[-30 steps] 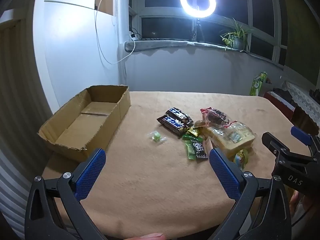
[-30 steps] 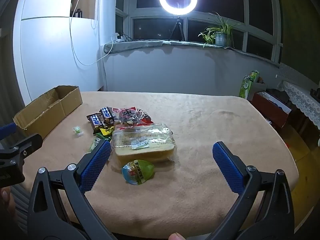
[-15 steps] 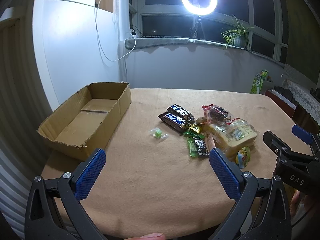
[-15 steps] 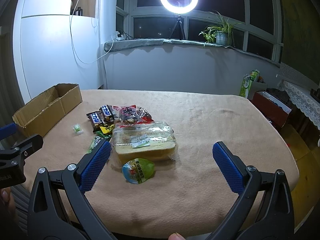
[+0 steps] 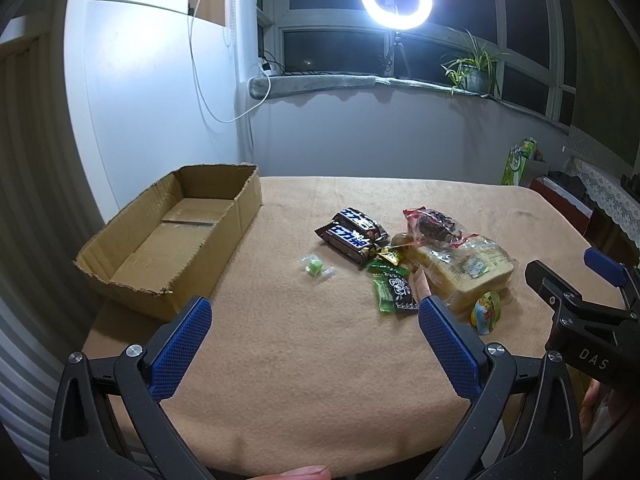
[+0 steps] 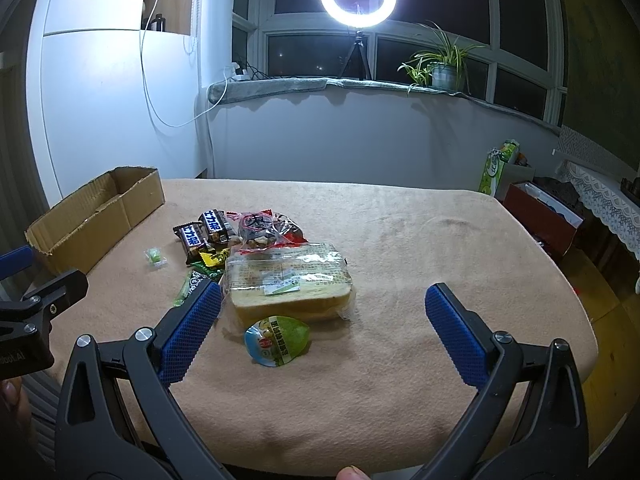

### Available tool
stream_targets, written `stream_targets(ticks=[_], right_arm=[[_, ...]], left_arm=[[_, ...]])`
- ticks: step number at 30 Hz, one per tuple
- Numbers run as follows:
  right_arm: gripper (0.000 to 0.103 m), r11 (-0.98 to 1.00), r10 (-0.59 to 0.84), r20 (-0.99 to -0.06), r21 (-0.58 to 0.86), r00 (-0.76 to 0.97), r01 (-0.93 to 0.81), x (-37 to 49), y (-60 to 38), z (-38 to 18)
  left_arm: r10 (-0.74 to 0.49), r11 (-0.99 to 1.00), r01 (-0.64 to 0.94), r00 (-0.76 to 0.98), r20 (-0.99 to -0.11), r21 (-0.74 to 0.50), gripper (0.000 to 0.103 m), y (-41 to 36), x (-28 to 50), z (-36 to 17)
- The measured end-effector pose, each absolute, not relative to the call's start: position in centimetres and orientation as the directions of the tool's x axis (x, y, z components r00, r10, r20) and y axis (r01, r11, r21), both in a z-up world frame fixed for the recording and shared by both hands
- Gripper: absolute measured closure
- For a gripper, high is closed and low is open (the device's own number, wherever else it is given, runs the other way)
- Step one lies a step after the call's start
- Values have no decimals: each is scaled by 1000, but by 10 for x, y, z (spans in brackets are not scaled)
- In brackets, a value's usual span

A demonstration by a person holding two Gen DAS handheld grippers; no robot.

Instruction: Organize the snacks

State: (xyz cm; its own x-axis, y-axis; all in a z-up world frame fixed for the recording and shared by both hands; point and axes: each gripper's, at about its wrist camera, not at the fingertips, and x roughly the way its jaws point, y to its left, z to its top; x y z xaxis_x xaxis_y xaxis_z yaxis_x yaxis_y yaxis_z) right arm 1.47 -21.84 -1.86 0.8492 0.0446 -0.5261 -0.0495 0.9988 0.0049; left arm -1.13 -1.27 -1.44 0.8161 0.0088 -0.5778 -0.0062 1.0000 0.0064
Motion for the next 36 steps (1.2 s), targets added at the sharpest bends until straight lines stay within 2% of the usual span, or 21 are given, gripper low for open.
stream_targets(ticks=[12,20,21,26,27,36], right_arm=[[0,999,47,-507,-1,861,-55,15,-216,-23],[0,998,56,-429,8,902,-58,12,-212,-21],[0,998,52,-460,2,886,-57,13,-212,-22],[0,998,54,-437,4,898,-58,11,-210,-21],[0,998,52,-471,1,881,-58,13,-211,-22],[0,998,49,-476,-6,878,-59,13,-211,-22]], left_arm=[[14,1000,-10,816,-578,10,0,-13,-13,-13],[13,1000,-10,817,-577,7,0,-11,-13,-12],[13,1000,-11,817,-577,7,0,-10,-13,-12],[15,1000,-13,816,-579,7,0,-10,-14,-13],[14,1000,-11,815,-579,8,0,-10,-14,-13],[15,1000,-10,814,-581,11,0,-11,-14,-14]])
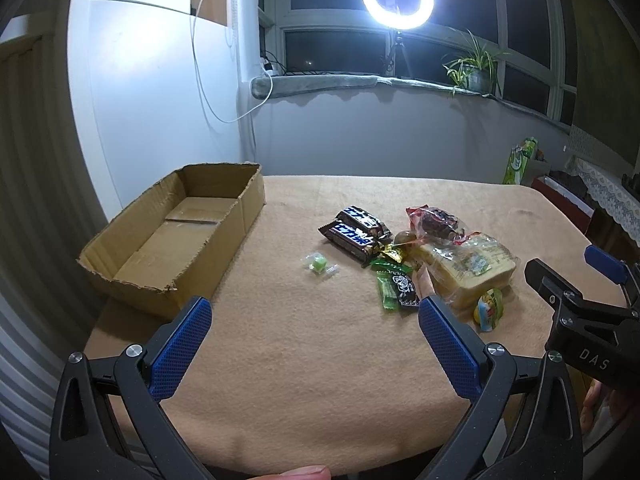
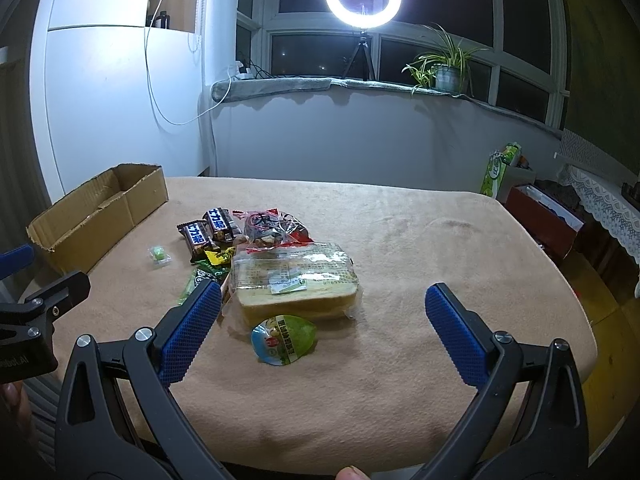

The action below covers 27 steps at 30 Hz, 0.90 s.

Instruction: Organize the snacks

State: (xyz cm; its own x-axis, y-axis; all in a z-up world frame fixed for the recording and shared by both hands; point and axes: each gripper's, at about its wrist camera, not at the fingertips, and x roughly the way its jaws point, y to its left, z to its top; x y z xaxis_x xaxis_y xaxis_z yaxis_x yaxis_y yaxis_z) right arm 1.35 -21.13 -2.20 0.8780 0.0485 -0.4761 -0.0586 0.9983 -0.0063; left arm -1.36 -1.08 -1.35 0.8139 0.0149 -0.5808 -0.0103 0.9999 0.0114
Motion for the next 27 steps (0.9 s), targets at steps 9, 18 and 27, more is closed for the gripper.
stream_targets(ticks=[9,18,27], right_arm=[[0,998,40,-522,-21,852,-59,17,-211,-34],[0,999,13,-598,-29,802,-37,24,-234,-74],[0,995,94,-597,24,797,-100,19,-267,-116]], left_arm=[[7,1000,-11,793,-609,-2,0,-10,-6,-25],[-14,1000,15,739,-674,-4,0,-22,20,-58],[-74,997,68,716,-694,-36,0,-16,28,-101]])
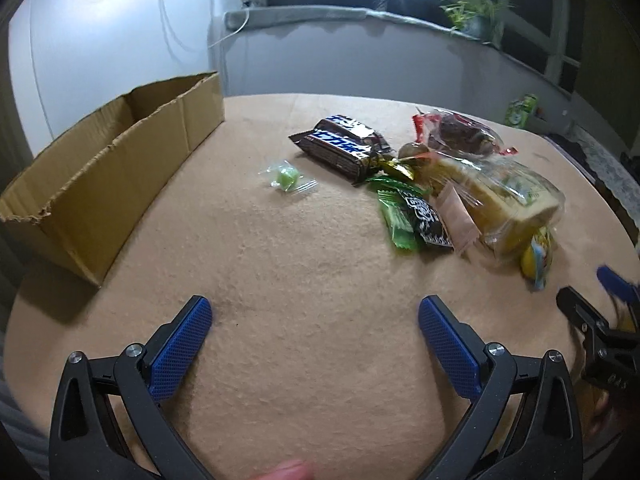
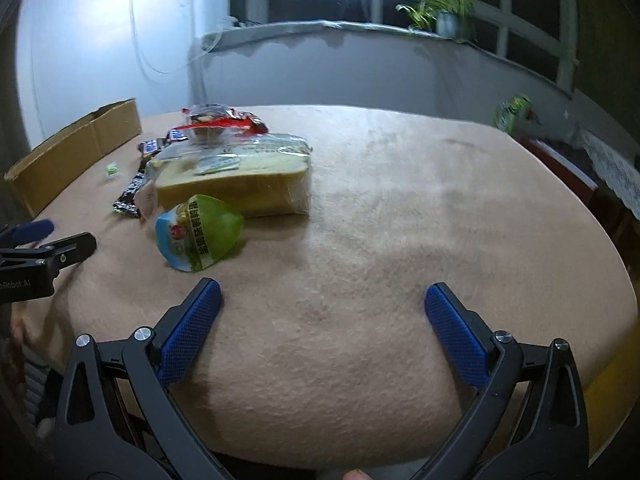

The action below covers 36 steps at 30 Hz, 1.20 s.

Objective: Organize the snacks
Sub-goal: 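Grasp the round egg-shaped candy with the right tool while the left tool grasps a dark candy wrapper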

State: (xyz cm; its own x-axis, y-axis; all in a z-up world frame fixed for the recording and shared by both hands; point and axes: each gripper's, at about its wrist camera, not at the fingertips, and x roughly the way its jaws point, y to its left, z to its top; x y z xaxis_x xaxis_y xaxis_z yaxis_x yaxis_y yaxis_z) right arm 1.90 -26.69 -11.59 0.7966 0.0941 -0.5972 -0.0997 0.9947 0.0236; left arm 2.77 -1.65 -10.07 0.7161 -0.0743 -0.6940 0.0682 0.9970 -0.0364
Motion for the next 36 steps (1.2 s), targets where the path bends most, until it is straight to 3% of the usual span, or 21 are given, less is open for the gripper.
stream_targets(ticks=[3,6,9,11,14,16,17,19,20,21,22,26,31,36], right_arm=[[0,992,125,-606,58,785,-114,22,-264,-114],[0,977,215,-561,123,800,-176,19,-258,-108],[0,966,241,-564,58,790,-254,27,-236,-106],[7,955,265,-547,34,794,-295,28,-226,-105],[28,950,271,-551,19,790,-312,35,-219,-105],[48,948,267,-562,6,783,-320,39,-220,-106],[49,947,271,-560,9,783,-321,39,-220,-106],[57,944,273,-565,3,779,-329,41,-223,-106],[57,942,280,-564,7,777,-334,41,-223,-106],[57,942,283,-565,11,775,-336,42,-224,-105],[58,941,290,-563,19,774,-339,42,-225,-106],[59,939,311,-557,52,770,-341,38,-230,-106],[59,935,322,-554,58,768,-350,39,-231,-108],[59,932,333,-552,67,764,-357,40,-232,-109]], left_arm=[[-112,994,90,757,-644,-67,0,-11,18,-104],[-106,994,103,740,-664,-44,0,-14,19,-102],[-126,991,123,707,-696,-54,0,-15,26,-94],[-188,981,167,697,-692,-97,0,-16,33,-86],[-224,973,195,694,-684,-121,1,-22,44,-76],[-230,970,225,701,-675,-96,1,-33,49,-69],[-233,966,244,701,-675,-80,5,-39,53,-69],[-259,955,287,681,-685,-76,33,-50,60,-71],[-277,948,305,658,-701,-88,41,-54,65,-75],[-288,945,311,641,-712,-101,55,-56,69,-79],[-292,944,313,631,-719,-109,61,-57,72,-81],[-310,940,316,629,-713,-129,61,-56,75,-81],[-312,940,311,632,-710,-137,69,-51,78,-80],[-217,954,301,675,-705,-6,71,-63,76,-78]])
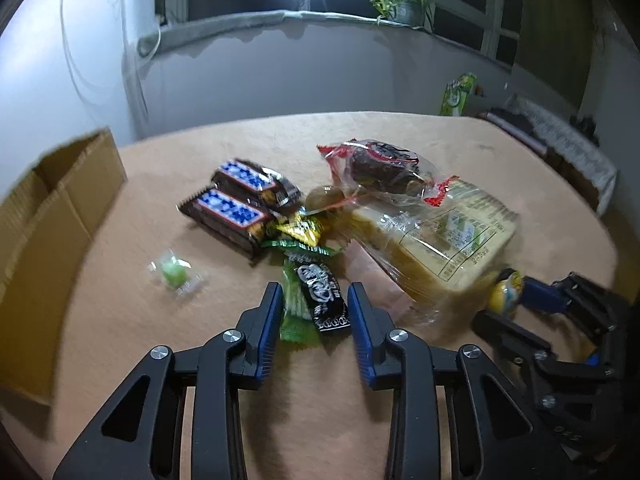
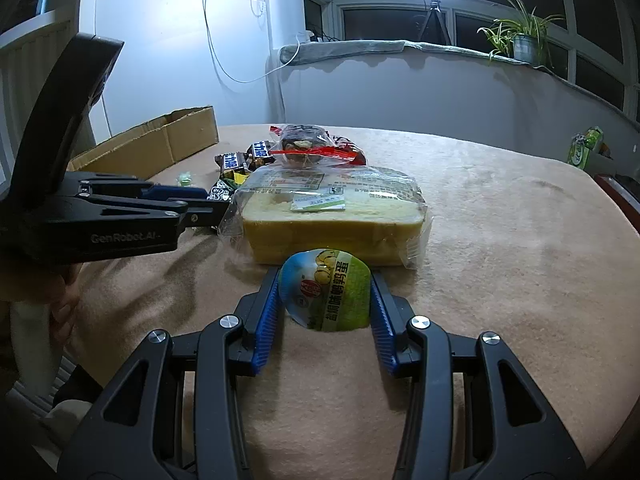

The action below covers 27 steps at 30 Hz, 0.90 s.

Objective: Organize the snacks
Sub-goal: 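Grasp the round egg-shaped candy with the right tool while the left tool grasps a dark candy wrapper, then carry both candies over the cardboard box and open both tools to drop them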

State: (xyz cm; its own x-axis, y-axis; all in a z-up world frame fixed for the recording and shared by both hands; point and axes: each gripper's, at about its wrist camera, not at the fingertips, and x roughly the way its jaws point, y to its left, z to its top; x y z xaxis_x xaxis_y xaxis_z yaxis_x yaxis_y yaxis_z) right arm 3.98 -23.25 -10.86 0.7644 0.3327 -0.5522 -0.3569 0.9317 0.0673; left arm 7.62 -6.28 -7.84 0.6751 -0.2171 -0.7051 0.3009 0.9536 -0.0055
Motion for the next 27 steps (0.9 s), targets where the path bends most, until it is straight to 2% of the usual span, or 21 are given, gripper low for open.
stream_targets(ticks=[3,5,6,7,16,27], right_arm=[[59,931,336,-551,71,764,-359,40,-233,-109],[59,931,337,-550,72,764,-359,40,-233,-109],[59,931,337,-550,72,764,-358,40,-233,-109],[59,931,337,-550,72,764,-359,40,-232,-108],[60,932,340,-546,85,766,-353,39,-234,-110],[61,947,313,-498,98,809,-306,29,-244,-91]], left_arm=[[-210,952,305,671,-711,6,71,-64,79,-80],[-236,948,317,661,-712,-20,76,-62,83,-82],[-248,949,314,660,-709,-40,82,-58,85,-81],[-247,951,306,664,-706,-46,93,-56,87,-79],[-288,946,310,671,-684,-95,93,-46,86,-76],[-318,948,265,725,-611,-178,93,-11,61,-57]])
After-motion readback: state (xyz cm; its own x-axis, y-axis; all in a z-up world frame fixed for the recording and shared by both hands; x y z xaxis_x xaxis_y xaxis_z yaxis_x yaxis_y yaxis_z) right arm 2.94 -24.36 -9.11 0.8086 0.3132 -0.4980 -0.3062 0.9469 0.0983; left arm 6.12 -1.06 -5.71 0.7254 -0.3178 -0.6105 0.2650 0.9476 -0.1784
